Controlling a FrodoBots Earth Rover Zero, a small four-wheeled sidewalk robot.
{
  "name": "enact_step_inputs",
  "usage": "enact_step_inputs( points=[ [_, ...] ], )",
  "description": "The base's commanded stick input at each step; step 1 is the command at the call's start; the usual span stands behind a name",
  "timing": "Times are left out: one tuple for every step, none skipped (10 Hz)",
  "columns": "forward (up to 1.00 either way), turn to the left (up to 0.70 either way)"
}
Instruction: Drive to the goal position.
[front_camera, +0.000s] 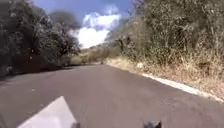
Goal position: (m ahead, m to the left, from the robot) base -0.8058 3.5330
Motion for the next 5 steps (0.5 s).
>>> enact_step_inputs(
  points=[
    [0.50, 0.00],
    [0.50, 0.00],
    [0.50, 0.00],
    [0.50, 0.00],
    [0.50, 0.00]
  ],
)
